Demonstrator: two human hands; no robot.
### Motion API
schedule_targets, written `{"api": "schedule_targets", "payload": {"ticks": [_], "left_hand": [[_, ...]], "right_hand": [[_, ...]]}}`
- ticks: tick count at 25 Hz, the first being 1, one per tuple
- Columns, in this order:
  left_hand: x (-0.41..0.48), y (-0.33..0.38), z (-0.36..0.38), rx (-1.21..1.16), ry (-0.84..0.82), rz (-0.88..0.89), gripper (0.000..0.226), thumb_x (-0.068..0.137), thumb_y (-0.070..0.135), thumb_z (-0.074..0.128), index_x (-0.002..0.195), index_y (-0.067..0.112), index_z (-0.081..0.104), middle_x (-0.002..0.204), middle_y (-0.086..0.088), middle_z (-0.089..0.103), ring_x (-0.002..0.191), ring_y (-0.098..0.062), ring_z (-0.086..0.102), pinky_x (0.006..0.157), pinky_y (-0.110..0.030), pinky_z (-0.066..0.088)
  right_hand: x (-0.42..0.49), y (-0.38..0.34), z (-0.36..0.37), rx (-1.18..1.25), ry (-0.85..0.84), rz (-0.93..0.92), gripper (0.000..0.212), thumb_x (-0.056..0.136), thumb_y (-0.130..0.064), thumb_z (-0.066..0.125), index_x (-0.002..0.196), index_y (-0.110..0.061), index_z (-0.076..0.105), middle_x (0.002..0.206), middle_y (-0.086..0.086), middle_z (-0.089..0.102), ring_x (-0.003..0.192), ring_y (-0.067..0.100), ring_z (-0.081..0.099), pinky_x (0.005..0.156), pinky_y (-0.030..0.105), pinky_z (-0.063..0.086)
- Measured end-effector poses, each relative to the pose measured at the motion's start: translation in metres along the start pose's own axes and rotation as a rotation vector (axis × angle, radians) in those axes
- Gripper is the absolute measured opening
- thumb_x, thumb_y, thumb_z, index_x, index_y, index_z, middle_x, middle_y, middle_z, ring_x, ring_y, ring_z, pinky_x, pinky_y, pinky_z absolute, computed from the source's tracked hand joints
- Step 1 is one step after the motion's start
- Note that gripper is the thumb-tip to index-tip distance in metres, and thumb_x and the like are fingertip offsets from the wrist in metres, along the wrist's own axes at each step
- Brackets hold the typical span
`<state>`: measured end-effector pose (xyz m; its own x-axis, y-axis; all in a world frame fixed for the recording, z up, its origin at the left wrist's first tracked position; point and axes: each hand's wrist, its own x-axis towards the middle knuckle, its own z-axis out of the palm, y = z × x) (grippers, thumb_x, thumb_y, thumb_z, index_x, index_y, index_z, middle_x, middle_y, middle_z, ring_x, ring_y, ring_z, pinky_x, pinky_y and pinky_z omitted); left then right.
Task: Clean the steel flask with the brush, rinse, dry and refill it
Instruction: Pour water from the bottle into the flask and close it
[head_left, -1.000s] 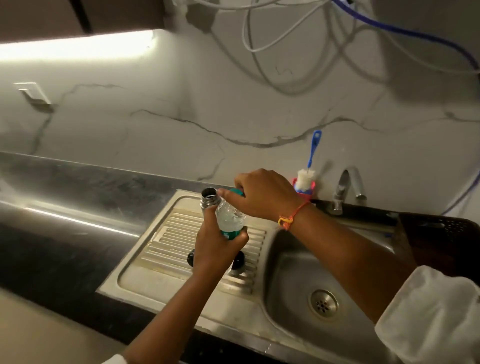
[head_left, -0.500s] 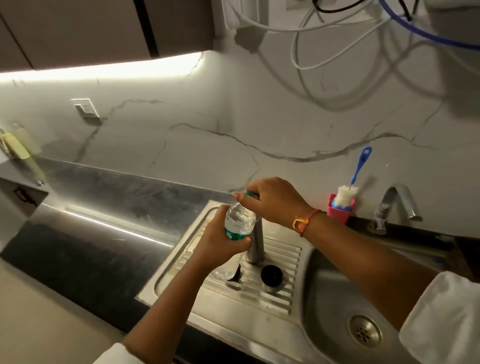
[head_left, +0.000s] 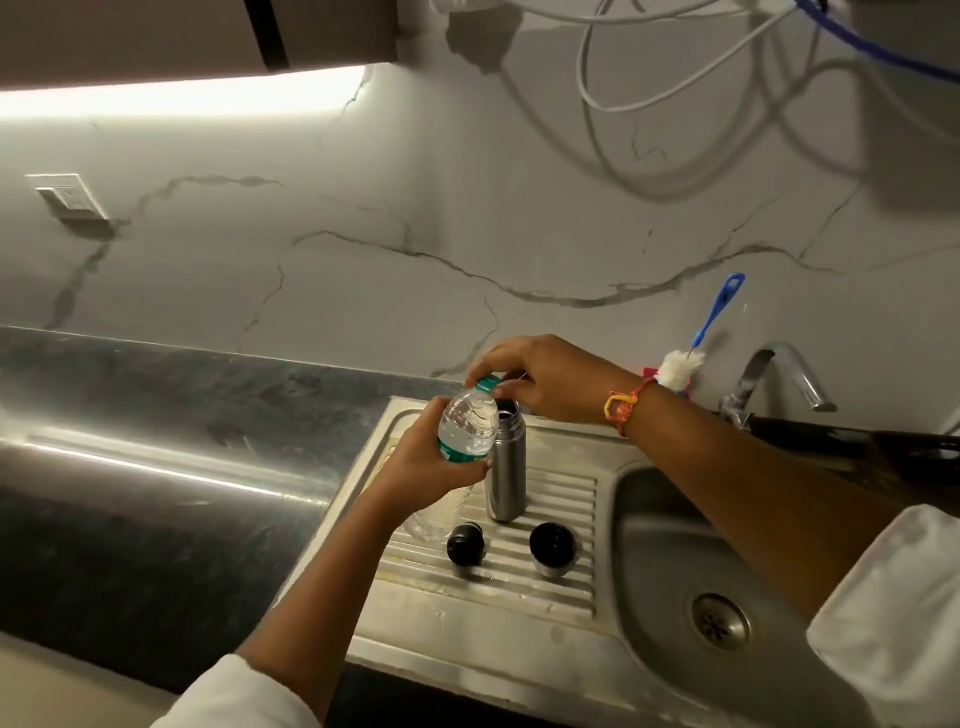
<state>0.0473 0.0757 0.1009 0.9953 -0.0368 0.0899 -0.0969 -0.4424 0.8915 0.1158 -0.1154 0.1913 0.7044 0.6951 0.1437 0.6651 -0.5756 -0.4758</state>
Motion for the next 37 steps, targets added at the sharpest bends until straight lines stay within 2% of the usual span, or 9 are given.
{"api": "schedule_targets", "payload": {"ticks": [4,8,10,12,14,17,21,28,37], "left_hand": [[0.008,-0.012,-0.007,0.038,-0.036,-0.002,0.064,0.073,0.012,0.091,0.123,0.026,0.053,0.111,0.010,0.064,0.097,-0.006,0.066,0.074,-0.018,0.058],[0.016,-0.019,-0.013,0.096,-0.059,0.006,0.066,0.073,0.013,0.091,0.125,0.025,0.051,0.112,0.013,0.061,0.101,-0.009,0.063,0.072,-0.013,0.055],[0.022,-0.023,-0.016,0.151,-0.068,0.006,0.068,0.074,0.014,0.090,0.126,0.027,0.048,0.110,0.017,0.059,0.102,-0.009,0.063,0.074,-0.014,0.055],[0.029,-0.030,-0.021,0.252,-0.101,0.006,0.072,0.075,0.018,0.090,0.132,0.026,0.046,0.116,0.011,0.059,0.108,-0.016,0.062,0.083,-0.022,0.058],[0.036,-0.034,-0.026,0.376,-0.137,-0.003,0.077,0.077,0.022,0.089,0.138,0.022,0.043,0.127,0.000,0.060,0.111,-0.021,0.060,0.087,-0.029,0.059],[0.045,-0.035,-0.031,0.527,-0.178,0.008,0.079,0.077,0.024,0.088,0.141,0.017,0.042,0.135,-0.008,0.059,0.113,-0.022,0.060,0.087,-0.028,0.058],[0.055,-0.031,-0.034,0.668,-0.224,0.009,0.080,0.076,0.024,0.088,0.141,0.017,0.042,0.136,-0.010,0.061,0.113,-0.025,0.062,0.087,-0.031,0.057],[0.066,-0.021,-0.040,0.859,-0.259,0.044,0.086,0.076,0.029,0.088,0.146,0.018,0.039,0.136,-0.010,0.062,0.114,-0.029,0.063,0.091,-0.045,0.060],[0.070,-0.010,-0.045,1.001,-0.267,0.082,0.094,0.078,0.029,0.086,0.155,0.020,0.033,0.142,-0.010,0.060,0.120,-0.031,0.062,0.092,-0.044,0.060]], "right_hand": [[0.004,-0.003,0.005,0.095,0.031,0.078,0.022,0.090,-0.018,0.071,0.112,-0.023,0.072,0.118,0.001,0.066,0.098,0.017,0.065,0.086,0.027,0.056],[0.007,-0.001,0.013,0.201,0.183,0.163,0.016,0.091,-0.016,0.070,0.105,-0.022,0.074,0.111,-0.001,0.067,0.094,0.014,0.063,0.076,0.016,0.050],[0.005,0.006,0.019,0.261,0.285,0.258,0.018,0.096,-0.015,0.062,0.111,-0.020,0.072,0.110,-0.006,0.065,0.092,0.008,0.062,0.080,0.018,0.051],[0.002,0.020,0.029,0.234,0.315,0.393,0.024,0.099,-0.014,0.056,0.118,-0.018,0.070,0.117,-0.002,0.066,0.101,0.012,0.062,0.089,0.024,0.048],[-0.003,0.036,0.046,0.164,0.268,0.500,0.029,0.098,-0.017,0.058,0.126,-0.017,0.066,0.125,0.004,0.067,0.112,0.018,0.062,0.095,0.026,0.046],[-0.011,0.049,0.073,0.102,0.203,0.591,0.043,0.095,-0.021,0.064,0.137,-0.019,0.058,0.131,0.008,0.064,0.119,0.025,0.060,0.103,0.037,0.047],[-0.015,0.052,0.092,0.094,0.225,0.616,0.046,0.092,-0.025,0.068,0.137,-0.019,0.057,0.132,0.008,0.062,0.119,0.026,0.059,0.102,0.042,0.049],[-0.016,0.052,0.102,0.096,0.273,0.579,0.048,0.090,-0.027,0.071,0.135,-0.020,0.059,0.130,0.007,0.063,0.116,0.025,0.061,0.096,0.039,0.052],[-0.013,0.055,0.099,0.076,0.315,0.553,0.050,0.088,-0.026,0.074,0.136,-0.019,0.059,0.131,0.008,0.061,0.116,0.025,0.060,0.096,0.037,0.053]]}}
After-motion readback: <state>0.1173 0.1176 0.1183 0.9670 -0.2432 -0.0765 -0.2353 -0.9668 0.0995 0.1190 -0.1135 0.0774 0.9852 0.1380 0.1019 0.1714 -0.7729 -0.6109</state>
